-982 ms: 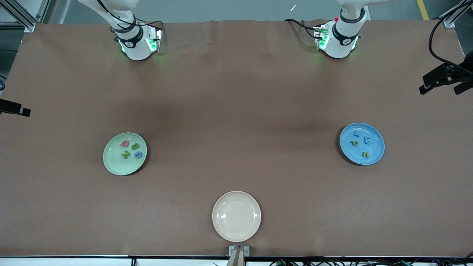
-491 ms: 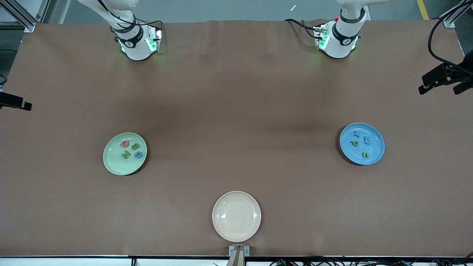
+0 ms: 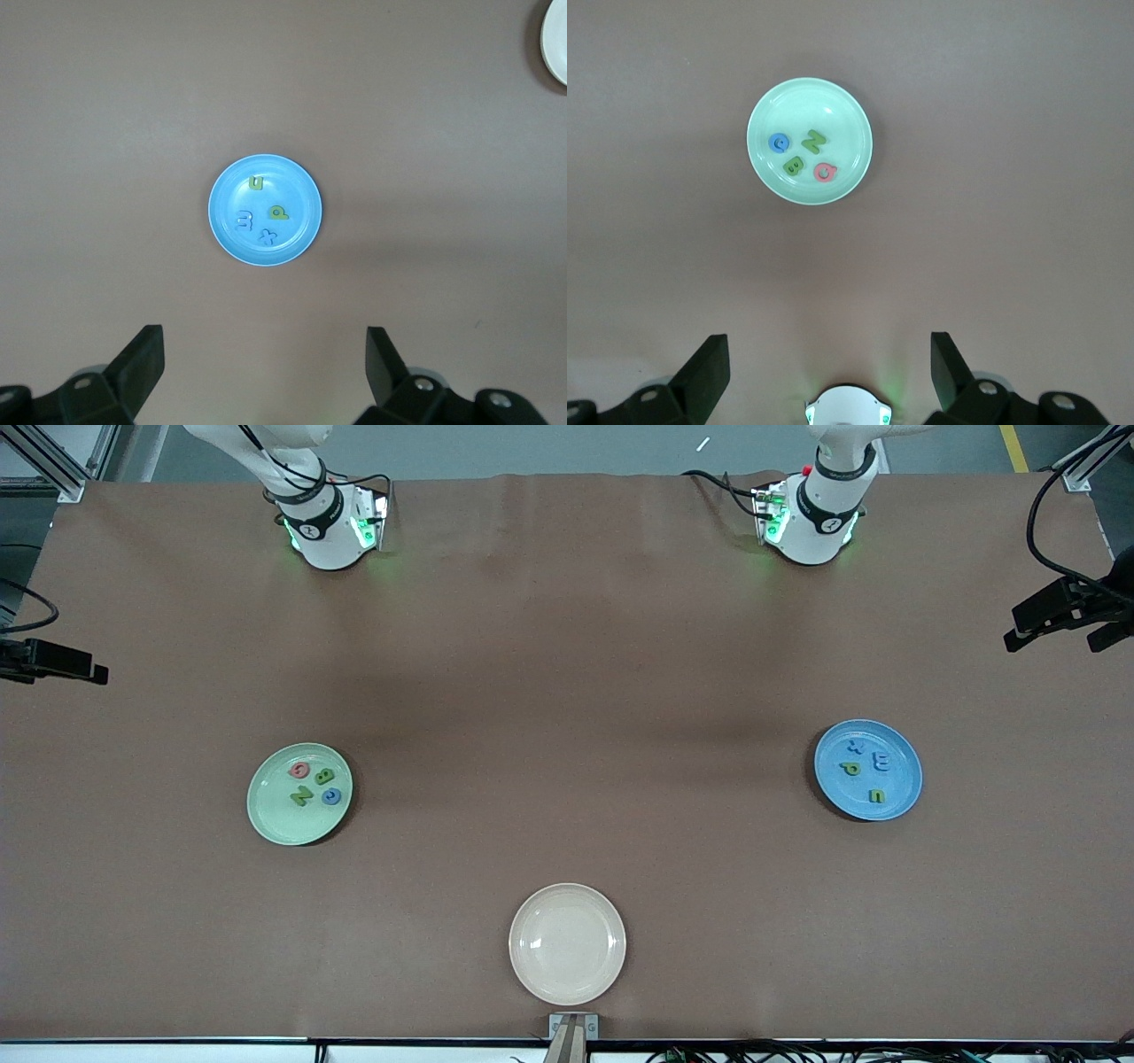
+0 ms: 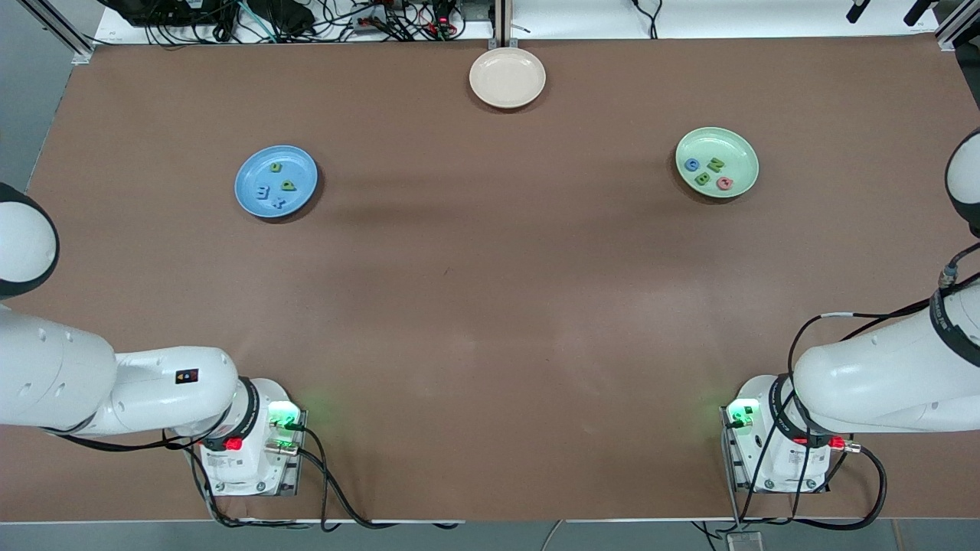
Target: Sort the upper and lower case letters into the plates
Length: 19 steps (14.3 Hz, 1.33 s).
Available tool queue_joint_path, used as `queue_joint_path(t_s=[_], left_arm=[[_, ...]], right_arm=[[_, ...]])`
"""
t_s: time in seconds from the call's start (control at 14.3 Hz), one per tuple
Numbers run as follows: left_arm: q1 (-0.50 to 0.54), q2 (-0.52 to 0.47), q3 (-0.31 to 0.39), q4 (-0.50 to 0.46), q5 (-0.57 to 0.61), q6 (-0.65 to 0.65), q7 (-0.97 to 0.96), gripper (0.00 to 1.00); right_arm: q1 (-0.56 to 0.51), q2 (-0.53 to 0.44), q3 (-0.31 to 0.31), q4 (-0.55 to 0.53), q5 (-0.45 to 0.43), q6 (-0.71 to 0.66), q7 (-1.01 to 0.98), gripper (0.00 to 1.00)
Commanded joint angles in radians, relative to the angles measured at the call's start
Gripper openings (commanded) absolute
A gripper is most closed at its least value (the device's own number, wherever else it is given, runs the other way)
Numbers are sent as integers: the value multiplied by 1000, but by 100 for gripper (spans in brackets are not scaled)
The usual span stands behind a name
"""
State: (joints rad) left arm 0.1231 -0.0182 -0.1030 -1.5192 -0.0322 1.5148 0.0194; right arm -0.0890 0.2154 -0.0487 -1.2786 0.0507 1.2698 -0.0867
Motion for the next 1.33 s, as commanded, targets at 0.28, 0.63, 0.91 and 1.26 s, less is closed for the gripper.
queue_joint_path(t_s=[0.28,0.63,0.91,1.26], left_arm=[[-48,7,25,14,15,-1,20,100],[-142,9,132,14,9,-1,20,100],[-134,7,131,16,8,-1,20,100],[-134,4,129,17,12,-1,20,100]], right_arm=[[101,-183,-95,-174,-17,37,-11,100],[83,-274,-91,-225,-18,37,-15,100],[87,-289,-88,-268,-18,68,-15,100],[91,-292,-83,-278,-18,94,-15,100]])
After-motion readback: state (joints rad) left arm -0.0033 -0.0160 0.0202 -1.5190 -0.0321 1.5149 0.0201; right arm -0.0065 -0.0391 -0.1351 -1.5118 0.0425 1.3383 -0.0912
